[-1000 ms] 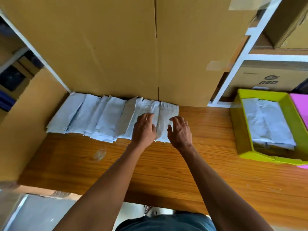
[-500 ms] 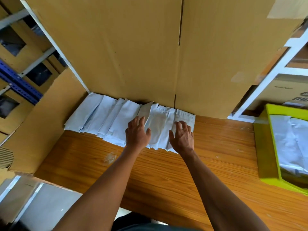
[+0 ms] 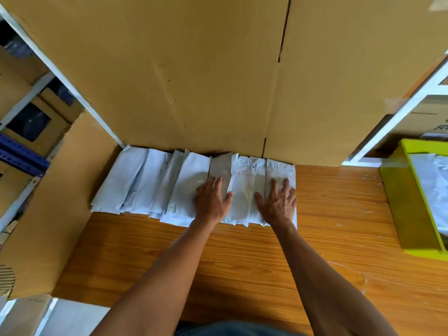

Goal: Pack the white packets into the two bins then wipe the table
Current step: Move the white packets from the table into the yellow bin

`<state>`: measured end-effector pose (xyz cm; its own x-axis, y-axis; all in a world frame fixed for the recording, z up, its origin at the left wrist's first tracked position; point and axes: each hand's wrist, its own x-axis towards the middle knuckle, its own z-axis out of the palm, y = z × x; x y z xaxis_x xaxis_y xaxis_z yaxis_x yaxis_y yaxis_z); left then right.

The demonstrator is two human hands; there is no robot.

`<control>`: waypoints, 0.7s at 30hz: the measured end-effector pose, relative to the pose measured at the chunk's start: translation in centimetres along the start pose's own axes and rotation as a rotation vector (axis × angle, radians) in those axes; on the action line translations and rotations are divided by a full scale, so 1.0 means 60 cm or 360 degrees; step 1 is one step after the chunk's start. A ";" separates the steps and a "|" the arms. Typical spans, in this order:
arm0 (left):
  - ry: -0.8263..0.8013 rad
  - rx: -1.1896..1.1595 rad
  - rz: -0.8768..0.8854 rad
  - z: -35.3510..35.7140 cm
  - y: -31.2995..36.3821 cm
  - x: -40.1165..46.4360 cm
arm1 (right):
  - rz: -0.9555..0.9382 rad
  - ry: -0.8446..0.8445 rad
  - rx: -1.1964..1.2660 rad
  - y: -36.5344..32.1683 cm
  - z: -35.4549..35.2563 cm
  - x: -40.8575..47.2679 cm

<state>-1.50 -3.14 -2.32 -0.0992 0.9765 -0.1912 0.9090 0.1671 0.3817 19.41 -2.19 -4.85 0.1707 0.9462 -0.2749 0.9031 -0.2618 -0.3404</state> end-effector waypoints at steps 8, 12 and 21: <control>0.0134 0.0129 0.0620 0.010 0.027 0.005 | 0.0080 0.0250 0.0000 -0.014 0.023 -0.023; 0.0264 0.0023 0.0537 0.010 0.027 0.014 | 0.0082 0.0243 0.0000 -0.003 0.024 -0.028; -0.0144 0.0137 0.0164 -0.002 0.068 0.055 | 0.0051 0.0177 0.0040 -0.004 0.027 -0.012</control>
<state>1.83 0.80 -1.30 0.0296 0.9710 -0.2372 0.9442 0.0507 0.3255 18.42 -3.11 -6.04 0.2433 0.9522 -0.1848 0.8865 -0.2956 -0.3561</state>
